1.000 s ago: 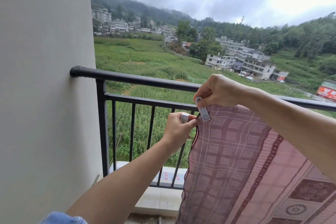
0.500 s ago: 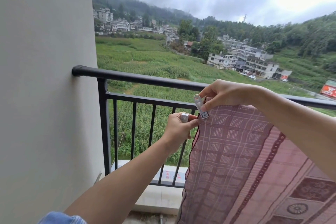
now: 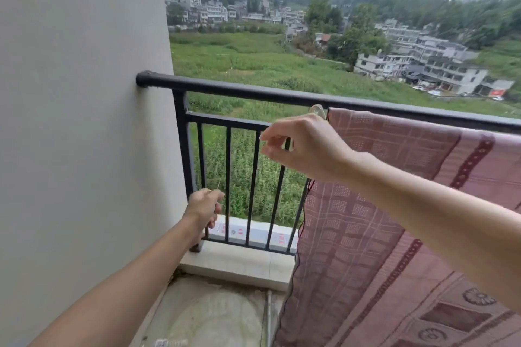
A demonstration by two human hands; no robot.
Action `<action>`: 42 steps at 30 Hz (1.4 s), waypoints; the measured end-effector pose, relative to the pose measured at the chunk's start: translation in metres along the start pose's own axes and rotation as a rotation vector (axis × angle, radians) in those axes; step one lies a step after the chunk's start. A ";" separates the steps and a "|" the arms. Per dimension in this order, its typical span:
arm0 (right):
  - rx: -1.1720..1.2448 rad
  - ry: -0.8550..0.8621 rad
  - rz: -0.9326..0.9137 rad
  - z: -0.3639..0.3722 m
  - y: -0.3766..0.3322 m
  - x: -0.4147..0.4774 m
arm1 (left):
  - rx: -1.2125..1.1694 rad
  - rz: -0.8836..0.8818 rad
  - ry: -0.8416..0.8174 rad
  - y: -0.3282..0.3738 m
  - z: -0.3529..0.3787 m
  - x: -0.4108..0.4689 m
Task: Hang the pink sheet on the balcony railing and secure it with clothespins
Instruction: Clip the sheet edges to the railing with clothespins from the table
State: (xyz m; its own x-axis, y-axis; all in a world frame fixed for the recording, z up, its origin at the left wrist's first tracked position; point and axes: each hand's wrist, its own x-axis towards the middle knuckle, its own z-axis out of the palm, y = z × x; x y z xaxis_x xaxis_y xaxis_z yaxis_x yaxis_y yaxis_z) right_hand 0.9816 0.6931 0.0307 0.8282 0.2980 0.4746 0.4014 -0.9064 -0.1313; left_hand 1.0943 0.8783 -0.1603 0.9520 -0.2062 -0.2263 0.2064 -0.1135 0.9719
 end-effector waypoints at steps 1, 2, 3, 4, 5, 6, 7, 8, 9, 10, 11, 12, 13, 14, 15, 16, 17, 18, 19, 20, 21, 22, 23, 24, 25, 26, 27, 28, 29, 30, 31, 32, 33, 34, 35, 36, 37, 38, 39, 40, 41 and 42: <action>0.000 -0.073 -0.016 0.021 -0.002 -0.012 | 0.011 -0.020 0.027 -0.012 -0.006 -0.005; 0.009 -0.154 -0.005 0.043 -0.001 -0.025 | 0.005 -0.047 0.049 -0.026 -0.011 -0.012; 0.026 -0.235 0.037 0.066 0.001 -0.039 | -0.019 -0.078 0.063 -0.040 -0.012 -0.019; 0.049 -0.308 0.105 0.089 0.006 -0.054 | -0.059 -0.108 0.074 -0.055 -0.012 -0.027; 0.082 -0.374 0.189 0.112 0.011 -0.070 | -0.104 -0.136 0.084 -0.070 -0.010 -0.035; 0.120 -0.435 0.274 0.135 0.016 -0.087 | -0.135 -0.164 0.094 -0.086 -0.006 -0.043; 0.153 -0.490 0.343 0.157 0.021 -0.103 | -0.142 -0.190 0.105 -0.100 -0.001 -0.049; 0.190 -0.540 0.400 0.178 0.025 -0.118 | -0.133 -0.215 0.116 -0.115 0.004 -0.055; 0.245 -0.582 0.456 0.197 0.028 -0.134 | -0.124 -0.234 0.124 -0.128 0.008 -0.059; 0.316 -0.611 0.516 0.215 0.030 -0.149 | -0.123 -0.249 0.126 -0.140 0.012 -0.063; 0.386 -0.628 0.577 0.231 0.031 -0.163 | -0.134 -0.264 0.119 -0.151 0.015 -0.065; 0.450 -0.633 0.638 0.245 0.030 -0.177 | -0.158 -0.284 0.101 -0.160 0.018 -0.067; 0.510 -0.630 0.698 0.257 0.029 -0.191 | -0.190 -0.307 0.077 -0.168 0.020 -0.068; 0.574 -0.623 0.757 0.268 0.026 -0.203 | -0.218 -0.332 0.049 -0.175 0.021 -0.068; 0.644 -0.613 0.816 0.277 0.022 -0.214 | -0.233 -0.356 0.016 -0.182 0.021 -0.068; 0.714 -0.601 0.872 0.284 0.017 -0.222 | -0.239 -0.378 -0.023 -0.188 0.020 -0.067; 0.776 -0.589 0.921 0.290 0.014 -0.228 | -0.242 -0.397 -0.066 -0.193 0.019 -0.067; 0.829 -0.573 0.966 0.293 0.011 -0.234 | -0.247 -0.413 -0.113 -0.197 0.019 -0.067; 0.880 -0.552 1.011 0.294 0.010 -0.237 | -0.252 -0.423 -0.156 -0.199 0.020 -0.067; 0.933 -0.531 1.053 0.294 0.010 -0.239 | -0.247 -0.429 -0.196 -0.201 0.021 -0.067; 0.981 -0.514 1.090 0.293 0.010 -0.241 | -0.233 -0.433 -0.234 -0.203 0.023 -0.068; 1.019 -0.502 1.113 0.291 0.011 -0.242 | -0.216 -0.431 -0.271 -0.204 0.025 -0.070; 1.049 -0.493 1.127 0.289 0.011 -0.244 | -0.200 -0.424 -0.302 -0.205 0.027 -0.071; 1.072 -0.483 1.130 0.287 0.011 -0.245 | -0.190 -0.413 -0.328 -0.206 0.029 -0.073; 1.086 -0.473 1.123 0.284 0.012 -0.246 | -0.187 -0.405 -0.349 -0.206 0.032 -0.073; 1.092 -0.468 1.104 0.281 0.012 -0.247 | -0.191 -0.403 -0.368 -0.207 0.034 -0.074; 1.094 -0.469 1.082 0.278 0.012 -0.248 | -0.196 -0.404 -0.389 -0.207 0.036 -0.075; 1.091 -0.468 1.064 0.275 0.013 -0.249 | -0.199 -0.411 -0.407 -0.207 0.038 -0.075; 1.085 -0.460 1.056 0.272 0.014 -0.250 | -0.197 -0.420 -0.423 -0.208 0.038 -0.074; 1.072 -0.445 1.059 0.271 0.015 -0.250 | -0.184 -0.432 -0.437 -0.209 0.039 -0.072; 1.053 -0.415 1.067 0.270 0.018 -0.251 | -0.150 -0.443 -0.442 -0.211 0.039 -0.069; 1.005 -0.373 1.064 0.268 0.022 -0.252 | -0.091 -0.454 -0.438 -0.214 0.039 -0.066; 0.905 -0.331 1.048 0.264 0.028 -0.252 | -0.004 -0.458 -0.424 -0.219 0.039 -0.062; 0.756 -0.303 1.017 0.259 0.035 -0.252 | 0.095 -0.455 -0.411 -0.225 0.040 -0.058; 0.603 -0.291 0.979 0.253 0.044 -0.251 | 0.178 -0.444 -0.401 -0.233 0.044 -0.053; 0.467 -0.287 0.932 0.246 0.053 -0.248 | 0.230 -0.425 -0.388 -0.240 0.051 -0.049; 0.356 -0.281 0.883 0.239 0.062 -0.245 | 0.252 -0.394 -0.372 -0.247 0.061 -0.044; 0.267 -0.262 0.835 0.233 0.070 -0.242 | 0.254 -0.352 -0.355 -0.253 0.074 -0.038; 0.195 -0.232 0.793 0.229 0.076 -0.239 | 0.238 -0.308 -0.339 -0.257 0.090 -0.034; 0.136 -0.198 0.757 0.226 0.082 -0.237 | 0.210 -0.268 -0.323 -0.259 0.107 -0.029; 0.098 -0.169 0.729 0.224 0.086 -0.237 | 0.184 -0.236 -0.305 -0.259 0.125 -0.026; 0.077 -0.152 0.710 0.223 0.090 -0.238 | 0.165 -0.203 -0.285 -0.258 0.141 -0.023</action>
State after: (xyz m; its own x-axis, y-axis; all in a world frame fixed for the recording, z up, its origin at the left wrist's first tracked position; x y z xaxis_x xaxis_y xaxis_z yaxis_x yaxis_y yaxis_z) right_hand 0.9077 0.6075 -0.2884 0.9419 -0.3108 0.1269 -0.2312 -0.8745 -0.4263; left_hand 0.9874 0.7747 -0.4148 0.7896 -0.4227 -0.4448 0.3229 -0.3302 0.8870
